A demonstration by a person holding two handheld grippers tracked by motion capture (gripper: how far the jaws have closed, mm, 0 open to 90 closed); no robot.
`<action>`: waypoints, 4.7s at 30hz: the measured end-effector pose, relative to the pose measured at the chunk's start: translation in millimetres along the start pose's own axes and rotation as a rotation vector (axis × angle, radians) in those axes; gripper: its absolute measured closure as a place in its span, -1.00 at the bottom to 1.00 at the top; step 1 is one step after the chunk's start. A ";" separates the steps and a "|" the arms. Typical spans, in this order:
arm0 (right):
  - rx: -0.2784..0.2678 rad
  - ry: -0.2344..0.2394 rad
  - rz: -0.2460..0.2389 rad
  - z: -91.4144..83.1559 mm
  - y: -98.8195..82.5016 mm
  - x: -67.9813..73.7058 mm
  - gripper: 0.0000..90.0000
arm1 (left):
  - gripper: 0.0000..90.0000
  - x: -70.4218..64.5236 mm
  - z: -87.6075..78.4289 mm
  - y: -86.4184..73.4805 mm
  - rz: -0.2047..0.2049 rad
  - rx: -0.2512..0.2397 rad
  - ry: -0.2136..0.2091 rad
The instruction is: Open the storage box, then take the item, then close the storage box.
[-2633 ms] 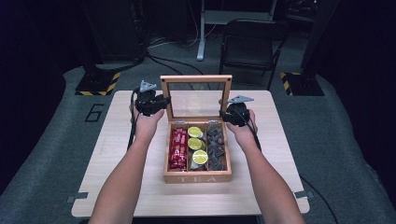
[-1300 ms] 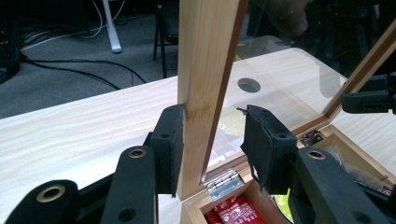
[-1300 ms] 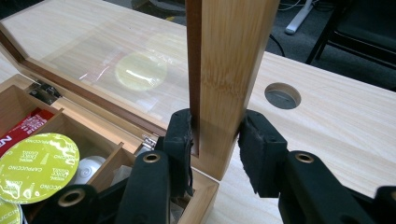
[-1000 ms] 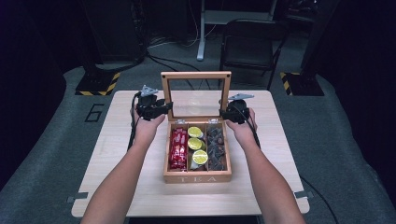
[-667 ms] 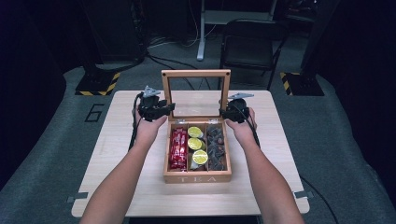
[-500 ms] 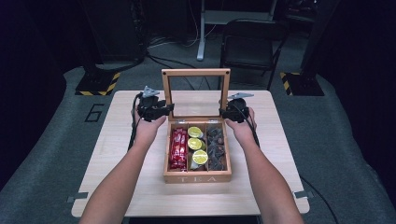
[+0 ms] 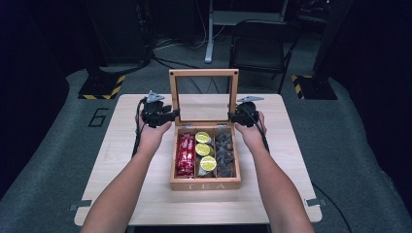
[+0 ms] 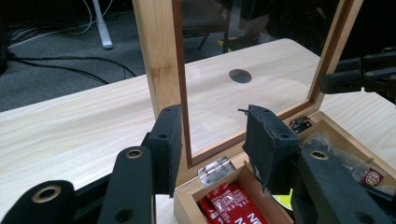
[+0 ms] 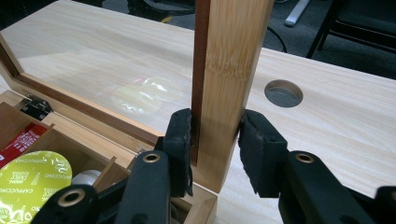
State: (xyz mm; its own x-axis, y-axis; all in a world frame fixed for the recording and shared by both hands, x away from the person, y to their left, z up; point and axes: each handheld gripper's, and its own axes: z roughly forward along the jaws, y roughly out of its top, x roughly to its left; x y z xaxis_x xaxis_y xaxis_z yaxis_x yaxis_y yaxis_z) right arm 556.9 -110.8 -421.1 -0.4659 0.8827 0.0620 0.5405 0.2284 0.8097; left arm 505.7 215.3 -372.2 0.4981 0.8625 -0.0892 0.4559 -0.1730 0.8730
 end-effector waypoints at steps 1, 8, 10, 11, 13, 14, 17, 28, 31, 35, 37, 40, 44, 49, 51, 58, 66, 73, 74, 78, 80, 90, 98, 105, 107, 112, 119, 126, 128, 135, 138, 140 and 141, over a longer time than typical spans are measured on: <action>0.000 -0.002 0.001 0.4 0.0 -0.2 0.43 | 0.25 0.4 0.0 -0.1 0.002 -0.003 0.002; -0.003 -0.005 0.009 2.9 0.5 -1.5 0.42 | 0.25 2.6 -1.0 -0.3 -0.004 -0.008 0.000; -0.003 -0.006 0.009 3.2 0.8 -1.5 0.42 | 0.25 2.9 -1.2 -0.4 -0.004 -0.006 0.002; -0.002 -0.006 0.008 3.3 0.8 -1.6 0.42 | 0.25 2.9 -1.3 -0.7 -0.003 -0.006 0.003; -0.001 -0.008 0.009 3.4 0.9 -1.5 0.42 | 0.25 2.8 -1.3 -1.2 -0.001 -0.003 0.002; 0.000 -0.008 0.005 3.6 1.1 -1.7 0.42 | 0.25 2.7 -1.3 -1.3 0.000 -0.002 0.003; 0.004 -0.007 0.010 4.0 1.5 -1.3 0.42 | 0.25 2.5 -1.0 -2.1 -0.001 -0.001 0.002; 0.007 -0.015 0.003 5.1 1.6 -1.2 0.41 | 0.22 4.0 -1.4 -4.7 -0.005 0.002 0.011; 0.008 -0.016 0.006 5.0 1.7 -1.0 0.38 | 0.22 4.2 -1.8 -5.6 -0.010 0.002 0.010; 0.006 0.000 0.033 3.7 1.3 -0.8 0.24 | 0.20 4.9 -2.8 -7.0 -0.017 0.009 0.012; -0.002 0.003 0.031 0.7 1.3 -1.0 0.20 | 0.20 5.1 -3.3 -7.4 -0.015 0.006 0.014; -0.015 0.006 0.047 -4.1 0.4 -2.3 0.14 | 0.19 4.8 -4.6 -7.9 -0.019 0.000 0.020; -0.024 0.004 0.048 -10.5 -2.3 -2.6 0.09 | 0.18 5.0 -6.1 -7.7 -0.024 -0.004 0.027; -0.025 0.023 0.037 -18.7 -3.1 -3.8 0.08 | 0.17 7.2 -8.5 -7.4 -0.025 -0.011 0.038; -0.021 0.035 0.027 -22.6 -2.9 -3.5 0.08 | 0.16 8.4 -8.8 -7.1 -0.032 -0.008 0.040; -0.013 0.029 -0.019 -30.8 -4.5 -2.2 0.07 | 0.15 9.5 -9.0 -6.6 -0.026 -0.009 0.046; -0.035 0.055 -0.045 -43.8 -8.5 -1.0 0.07 | 0.15 5.7 -10.2 -6.0 -0.023 -0.011 0.031; -0.031 0.074 -0.085 -56.4 -12.9 1.4 0.04 | 0.15 5.9 -14.5 -4.4 -0.023 -0.017 0.036; -0.033 0.081 -0.087 -58.2 -13.8 2.4 0.04 | 0.15 6.1 -15.6 -4.1 -0.021 -0.013 0.034; -0.034 0.093 -0.103 -65.4 -14.7 4.7 0.02 | 0.15 6.9 -19.0 -2.9 -0.024 -0.016 0.040; -0.042 0.101 -0.099 -70.1 -13.7 5.4 0.01 | 0.15 6.9 -20.2 -2.5 -0.027 -0.022 0.039; -0.045 0.128 -0.130 -77.4 -19.9 16.6 -0.05 | 0.15 8.7 -25.7 -3.3 -0.025 -0.021 0.041; -0.029 0.163 -0.168 -72.5 -35.4 34.5 -0.14 | 0.14 11.6 -28.2 -3.0 -0.029 -0.015 0.039; -0.026 0.180 -0.200 -72.3 -41.8 50.6 -0.18 | 0.10 15.8 -31.7 -4.2 -0.038 -0.013 0.048; -0.032 0.194 -0.208 -71.9 -43.3 55.0 -0.18 | 0.08 17.0 -33.0 -5.2 -0.042 -0.010 0.048; -0.033 0.215 -0.205 -71.1 -45.4 62.9 -0.18 | 0.04 18.7 -34.6 -8.8 -0.037 -0.010 0.051; -0.037 0.231 -0.205 -72.4 -48.2 68.3 -0.18 | 0.03 19.8 -35.2 -10.3 -0.040 -0.015 0.051; -0.029 0.242 -0.220 -74.3 -50.2 74.2 -0.20 | 0.02 17.7 -34.4 -10.2 -0.033 -0.010 0.042; -0.031 0.247 -0.223 -74.3 -51.0 75.6 -0.20 | 0.02 17.3 -35.1 -10.0 -0.030 -0.012 0.040; -0.015 0.263 -0.239 -73.9 -55.6 82.6 -0.21 | 0.01 17.6 -36.0 -10.4 -0.034 -0.015 0.041; -0.014 0.264 -0.248 -74.1 -57.4 85.6 -0.23 | 0.01 18.2 -36.2 -10.7 -0.033 -0.015 0.042; -0.013 0.268 -0.253 -74.0 -58.9 87.3 -0.24 | 0.01 18.2 -36.3 -11.0 -0.034 -0.014 0.043; -0.013 0.273 -0.262 -73.6 -59.8 88.3 -0.25 | 0.01 18.2 -36.4 -11.1 -0.034 -0.014 0.043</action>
State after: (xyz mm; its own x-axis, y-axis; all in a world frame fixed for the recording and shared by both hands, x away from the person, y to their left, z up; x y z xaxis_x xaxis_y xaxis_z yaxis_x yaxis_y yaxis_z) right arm 431.9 -76.8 -421.1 -0.7577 0.6526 0.0039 0.3701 0.4248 0.8262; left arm 482.9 250.2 -366.0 0.4504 0.8874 -0.0981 0.4615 -0.1373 0.8764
